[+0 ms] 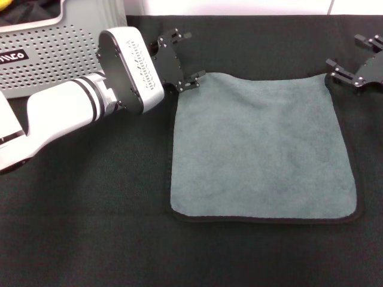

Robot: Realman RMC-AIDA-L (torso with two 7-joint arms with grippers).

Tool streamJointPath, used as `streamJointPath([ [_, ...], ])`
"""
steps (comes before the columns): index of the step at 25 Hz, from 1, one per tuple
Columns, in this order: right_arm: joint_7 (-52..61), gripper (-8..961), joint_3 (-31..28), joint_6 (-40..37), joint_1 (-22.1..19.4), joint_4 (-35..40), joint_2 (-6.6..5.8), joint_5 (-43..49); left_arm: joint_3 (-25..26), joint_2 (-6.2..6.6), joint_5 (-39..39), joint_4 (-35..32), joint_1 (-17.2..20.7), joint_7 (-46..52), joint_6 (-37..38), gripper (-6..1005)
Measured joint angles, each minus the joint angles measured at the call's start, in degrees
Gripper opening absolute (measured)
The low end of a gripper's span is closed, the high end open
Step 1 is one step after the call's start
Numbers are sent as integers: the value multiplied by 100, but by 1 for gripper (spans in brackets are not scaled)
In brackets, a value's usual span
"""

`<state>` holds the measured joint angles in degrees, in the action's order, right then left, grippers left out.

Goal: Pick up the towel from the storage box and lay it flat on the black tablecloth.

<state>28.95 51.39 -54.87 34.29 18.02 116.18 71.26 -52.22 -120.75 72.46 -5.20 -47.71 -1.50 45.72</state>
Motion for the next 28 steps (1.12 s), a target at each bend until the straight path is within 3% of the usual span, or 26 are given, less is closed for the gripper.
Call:
streamJointPath([
  [7, 27, 712, -7, -639, -347, 234, 0, -192, 25, 1, -143, -122, 263, 339, 621, 888],
  [11, 48, 738, -7, -1048, -564, 305, -17, -420, 26, 13, -373, -132, 460, 513, 1279, 883],
  [14, 418, 745, 15, -1507, -781, 487, -34, -505, 22, 39, -463, -226, 577, 1235, 1616, 882],
  [20, 2099, 747, 501, -2598, -1174, 1347, -160, -98, -597, 103, 60, -1193, 1124, 4014, 2335, 879],
  [24, 3151, 745, 652, -3723, -1267, 2084, -212, 603, -834, 219, 546, -2057, 1650, 5633, 3517, 877],
  [26, 3459, 744, 643, -4326, -1281, 2335, -217, 785, -836, 262, 624, -2241, 1778, 5890, 3871, 876],
  [28, 3770, 743, 637, -4872, -1281, 2572, -232, 892, -831, 419, 738, -2736, 2125, 6617, 4925, 875],
])
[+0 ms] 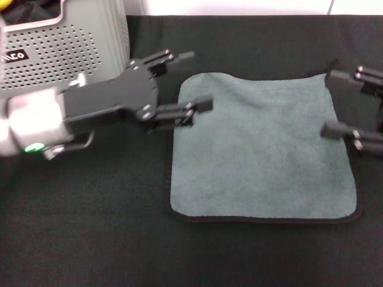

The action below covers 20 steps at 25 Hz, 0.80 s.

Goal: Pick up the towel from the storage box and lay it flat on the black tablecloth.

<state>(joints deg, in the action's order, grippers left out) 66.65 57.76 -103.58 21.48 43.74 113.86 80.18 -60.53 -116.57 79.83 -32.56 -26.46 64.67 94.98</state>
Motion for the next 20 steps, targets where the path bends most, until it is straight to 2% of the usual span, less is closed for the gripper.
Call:
streamJointPath([
  [1, 243, 742, 10, -488, 12, 221, -1, 55, 7, 70, 7, -131, 129, 216, 418, 875],
  [8, 666, 740, 94, -1240, 60, 697, 74, 124, -7, 181, 109, -340, 297, 684, 1345, 875],
  [13, 781, 739, 161, -1254, 58, 800, 95, 173, -12, 192, 292, -349, 307, 768, 1657, 875],
  [20, 767, 737, 128, -1270, 43, 854, 122, 191, 6, 119, 296, -400, 320, 808, 1757, 875],
])
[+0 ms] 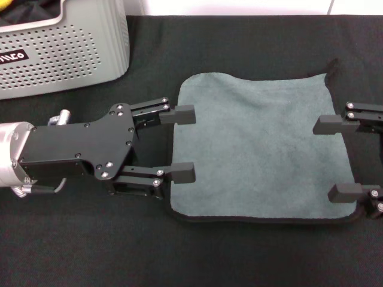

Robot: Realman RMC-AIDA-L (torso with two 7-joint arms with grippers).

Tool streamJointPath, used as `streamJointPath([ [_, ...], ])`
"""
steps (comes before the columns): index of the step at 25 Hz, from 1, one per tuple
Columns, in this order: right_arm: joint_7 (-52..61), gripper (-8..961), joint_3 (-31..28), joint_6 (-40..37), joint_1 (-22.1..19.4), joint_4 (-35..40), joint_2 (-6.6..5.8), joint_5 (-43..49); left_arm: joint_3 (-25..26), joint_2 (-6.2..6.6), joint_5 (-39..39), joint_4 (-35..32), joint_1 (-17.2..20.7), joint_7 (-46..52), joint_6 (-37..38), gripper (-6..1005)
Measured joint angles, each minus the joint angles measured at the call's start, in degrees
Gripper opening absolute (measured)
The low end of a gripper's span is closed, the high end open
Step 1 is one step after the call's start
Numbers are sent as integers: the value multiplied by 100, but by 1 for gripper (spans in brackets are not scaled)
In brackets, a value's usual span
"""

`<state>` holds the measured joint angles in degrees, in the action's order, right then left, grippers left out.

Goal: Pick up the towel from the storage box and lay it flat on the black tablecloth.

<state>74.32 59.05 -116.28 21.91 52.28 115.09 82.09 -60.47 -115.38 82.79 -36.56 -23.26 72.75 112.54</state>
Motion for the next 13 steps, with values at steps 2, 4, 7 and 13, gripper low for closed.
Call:
streamJointPath([
  [2, 8, 737, 0, -2, 1, 36, 5, -2, 4, -18, -19, -43, 1, 20, 7, 875],
  [4, 13, 737, -7, 2, -4, 44, 11, -18, 6, -51, -32, -70, 5, 11, 12, 875],
  [7, 20, 737, -1, 8, -7, 50, 17, -34, 12, -92, -46, -104, 56, -62, 14, 875],
  [13, 91, 737, 12, 29, -5, 53, 26, -40, 27, -132, -94, -234, 201, -118, 19, 875],
])
